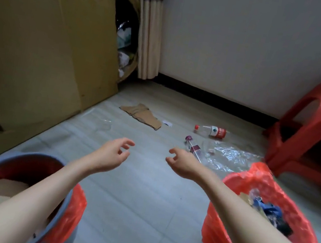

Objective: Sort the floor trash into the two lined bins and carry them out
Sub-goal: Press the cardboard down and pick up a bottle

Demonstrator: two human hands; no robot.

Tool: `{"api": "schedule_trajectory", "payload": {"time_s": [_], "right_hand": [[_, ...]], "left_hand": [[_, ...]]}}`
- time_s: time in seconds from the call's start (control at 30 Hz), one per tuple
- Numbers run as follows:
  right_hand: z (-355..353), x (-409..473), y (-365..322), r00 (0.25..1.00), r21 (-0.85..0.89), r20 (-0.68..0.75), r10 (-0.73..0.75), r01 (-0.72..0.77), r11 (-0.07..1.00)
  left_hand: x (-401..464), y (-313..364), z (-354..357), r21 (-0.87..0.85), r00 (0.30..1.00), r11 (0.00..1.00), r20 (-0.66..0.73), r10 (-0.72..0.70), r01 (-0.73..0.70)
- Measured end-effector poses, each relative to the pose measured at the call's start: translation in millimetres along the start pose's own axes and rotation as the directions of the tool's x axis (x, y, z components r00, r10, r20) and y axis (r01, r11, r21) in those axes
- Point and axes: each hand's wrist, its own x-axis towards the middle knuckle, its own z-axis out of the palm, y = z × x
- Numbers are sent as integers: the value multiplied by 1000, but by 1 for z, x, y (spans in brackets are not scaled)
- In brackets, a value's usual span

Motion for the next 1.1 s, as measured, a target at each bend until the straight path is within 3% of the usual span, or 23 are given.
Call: {"api": "schedule_trajectory", "payload": {"time_s": [0.17,0.33,0.43,0.53,0.67,0.83,0.97,1.1], "right_hand": [[25,127,36,995,-19,79,64,-63,998],[75,245,87,991,-48,59,124,-121,991],[122,284,114,970,-107,190,153,-134,985],[145,316,126,945,-171,280,172,-127,977],[150,378,129,942,-189,265,206,-158,969],[153,431,155,892,-275,306,332,-251,928],[157,437,157,876,-240,344,338,-266,934],[160,442,159,865,-236,361,348,-276,932]], "left_hand": [[103,-60,52,101,992,993,100,-77,67],[195,-136,120,167,981,973,82,-174,159],[214,-172,154,274,953,938,158,-260,211],[230,-196,163,315,933,922,205,-296,223],[284,-230,159,326,933,911,168,-320,254],[350,-239,176,357,944,898,105,-312,257],[396,-225,192,316,937,903,96,-337,292],[451,-202,193,408,969,901,124,-214,147]]}}
